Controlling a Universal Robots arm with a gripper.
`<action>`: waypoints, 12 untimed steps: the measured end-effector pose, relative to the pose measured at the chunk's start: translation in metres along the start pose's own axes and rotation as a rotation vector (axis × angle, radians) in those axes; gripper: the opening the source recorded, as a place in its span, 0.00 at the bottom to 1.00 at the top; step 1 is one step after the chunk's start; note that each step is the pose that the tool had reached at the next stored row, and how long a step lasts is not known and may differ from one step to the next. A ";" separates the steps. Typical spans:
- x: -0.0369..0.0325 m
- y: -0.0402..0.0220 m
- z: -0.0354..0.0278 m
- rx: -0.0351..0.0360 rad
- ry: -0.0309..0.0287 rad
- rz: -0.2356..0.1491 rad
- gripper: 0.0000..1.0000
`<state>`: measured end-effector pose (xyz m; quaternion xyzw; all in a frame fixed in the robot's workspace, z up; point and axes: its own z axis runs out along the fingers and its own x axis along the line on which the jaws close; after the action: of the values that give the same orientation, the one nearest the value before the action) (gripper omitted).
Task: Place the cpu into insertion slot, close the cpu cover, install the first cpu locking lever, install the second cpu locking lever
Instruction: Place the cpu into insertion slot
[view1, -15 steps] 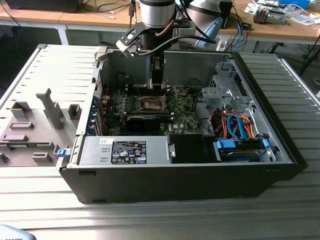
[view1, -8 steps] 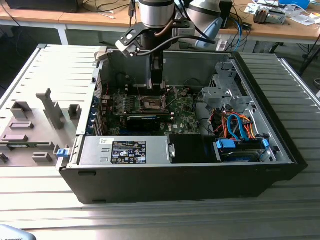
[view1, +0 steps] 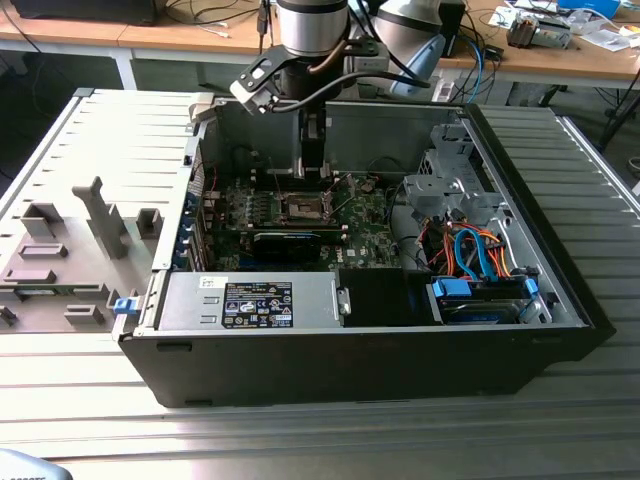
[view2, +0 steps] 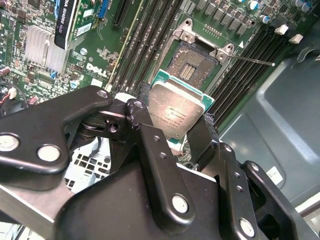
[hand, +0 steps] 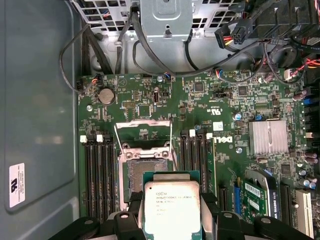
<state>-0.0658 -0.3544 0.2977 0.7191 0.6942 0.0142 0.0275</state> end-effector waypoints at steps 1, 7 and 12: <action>0.0000 -0.0001 0.0000 0.0000 0.0000 0.000 0.55; 0.0000 -0.0012 0.0002 0.0000 0.0000 0.000 0.55; -0.0001 -0.0023 0.0004 0.0000 -0.0001 0.000 0.55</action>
<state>-0.0680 -0.3545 0.2972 0.7191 0.6942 0.0142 0.0275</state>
